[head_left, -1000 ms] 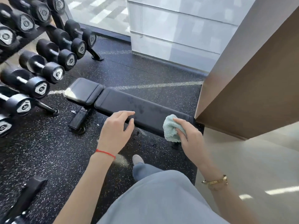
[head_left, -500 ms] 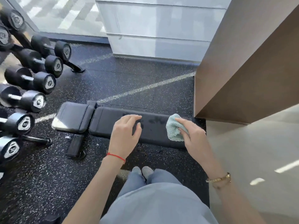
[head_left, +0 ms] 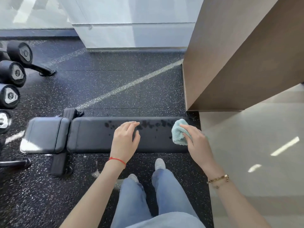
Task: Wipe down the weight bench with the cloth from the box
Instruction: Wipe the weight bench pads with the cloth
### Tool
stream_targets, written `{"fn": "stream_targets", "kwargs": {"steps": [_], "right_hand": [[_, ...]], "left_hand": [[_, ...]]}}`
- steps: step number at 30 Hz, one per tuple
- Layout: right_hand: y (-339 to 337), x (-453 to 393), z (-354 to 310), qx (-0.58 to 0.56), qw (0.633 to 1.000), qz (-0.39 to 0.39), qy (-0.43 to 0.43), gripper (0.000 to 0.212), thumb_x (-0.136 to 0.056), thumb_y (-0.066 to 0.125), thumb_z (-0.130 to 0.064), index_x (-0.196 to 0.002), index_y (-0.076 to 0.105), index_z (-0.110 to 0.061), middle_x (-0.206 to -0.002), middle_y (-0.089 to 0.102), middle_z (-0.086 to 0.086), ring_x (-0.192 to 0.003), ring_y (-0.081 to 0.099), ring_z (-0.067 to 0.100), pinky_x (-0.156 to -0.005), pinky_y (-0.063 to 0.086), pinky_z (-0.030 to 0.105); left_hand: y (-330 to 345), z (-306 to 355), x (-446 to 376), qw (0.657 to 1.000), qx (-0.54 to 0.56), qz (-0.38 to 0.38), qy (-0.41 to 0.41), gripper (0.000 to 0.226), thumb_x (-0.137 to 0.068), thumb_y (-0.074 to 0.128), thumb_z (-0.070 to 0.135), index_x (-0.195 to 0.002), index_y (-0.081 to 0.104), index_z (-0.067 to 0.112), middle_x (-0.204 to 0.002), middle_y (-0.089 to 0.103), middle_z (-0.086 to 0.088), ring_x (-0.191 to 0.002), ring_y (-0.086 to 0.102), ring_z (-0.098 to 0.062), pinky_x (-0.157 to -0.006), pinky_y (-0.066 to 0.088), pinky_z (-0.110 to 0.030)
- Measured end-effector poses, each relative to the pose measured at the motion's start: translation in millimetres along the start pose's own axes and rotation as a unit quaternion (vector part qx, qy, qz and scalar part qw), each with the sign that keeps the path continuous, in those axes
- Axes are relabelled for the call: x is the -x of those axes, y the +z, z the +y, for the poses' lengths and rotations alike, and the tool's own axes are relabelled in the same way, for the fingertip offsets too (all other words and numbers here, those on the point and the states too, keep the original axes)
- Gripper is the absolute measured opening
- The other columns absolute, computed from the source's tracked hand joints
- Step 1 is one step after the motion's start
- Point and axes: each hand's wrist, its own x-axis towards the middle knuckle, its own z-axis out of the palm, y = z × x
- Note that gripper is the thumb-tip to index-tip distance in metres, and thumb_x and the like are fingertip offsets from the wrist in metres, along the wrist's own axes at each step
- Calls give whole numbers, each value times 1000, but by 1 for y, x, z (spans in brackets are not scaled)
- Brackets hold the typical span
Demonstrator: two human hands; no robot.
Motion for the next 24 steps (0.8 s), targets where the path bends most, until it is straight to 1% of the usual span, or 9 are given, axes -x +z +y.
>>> {"fn": "stream_targets", "kwargs": {"steps": [2, 6, 10, 14, 17, 20, 22, 24], "right_hand": [[9, -15, 22, 11, 1000, -17, -5, 32, -94, 52, -11, -123, 58, -24, -118, 63, -6, -107, 55, 15, -95, 40, 25], [35, -41, 64, 12, 999, -40, -8, 33, -93, 53, -9, -123, 59, -21, -120, 63, -4, -111, 56, 15, -100, 43, 36], [78, -62, 104, 5, 999, -37, -5, 31, -93, 52, -11, -123, 60, -18, -118, 63, -3, -111, 56, 15, -99, 44, 36], [128, -80, 134, 15, 998, -46, -31, 31, -93, 52, -11, -123, 58, -16, -119, 62, -2, -116, 53, 17, -102, 42, 39], [173, -92, 159, 21, 998, -40, -43, 33, -95, 52, -13, -128, 56, -16, -128, 59, 3, -126, 48, 21, -111, 34, 38], [225, -100, 188, 25, 998, -36, -44, 37, -97, 48, -18, -135, 51, -17, -139, 52, 4, -137, 38, 21, -116, 27, 41], [259, -101, 207, 26, 997, -50, -52, 41, -99, 46, -19, -139, 46, -18, -146, 46, 4, -142, 31, 19, -118, 23, 41], [294, -99, 224, 21, 993, -84, -80, 46, -99, 46, -18, -144, 39, -20, -153, 35, 1, -145, 22, 17, -120, 17, 41]], "left_hand": [[25, -6, -7, 1000, -4, -8, -12, 31, -89, 60, 9, -120, 65, 11, -119, 66, -2, -115, 59, -22, -99, 47, -45], [69, -20, -18, 999, -15, -24, -28, 34, -89, 61, 8, -123, 64, 10, -121, 66, -4, -117, 58, -22, -101, 46, -44], [121, -46, -23, 999, -18, -30, -40, 35, -90, 60, 9, -125, 63, 9, -125, 64, -5, -121, 56, -22, -103, 44, -45], [174, -80, -23, 998, -29, -33, -50, 36, -90, 61, 10, -125, 63, 9, -128, 62, -6, -124, 54, -24, -105, 43, -45], [220, -112, -21, 998, -36, -21, -44, 37, -89, 63, 10, -126, 62, 9, -129, 61, -6, -125, 53, -25, -106, 42, -44], [268, -147, -17, 998, -42, -15, -35, 38, -90, 60, 13, -128, 60, 9, -133, 59, -8, -129, 50, -28, -108, 40, -46], [297, -167, -13, 998, -51, -4, -21, 41, -90, 58, 15, -131, 58, 8, -136, 57, -9, -132, 47, -28, -110, 38, -48], [324, -185, -8, 998, -61, 5, -6, 43, -91, 57, 17, -133, 56, 9, -140, 54, -10, -134, 45, -30, -110, 37, -51]]}}
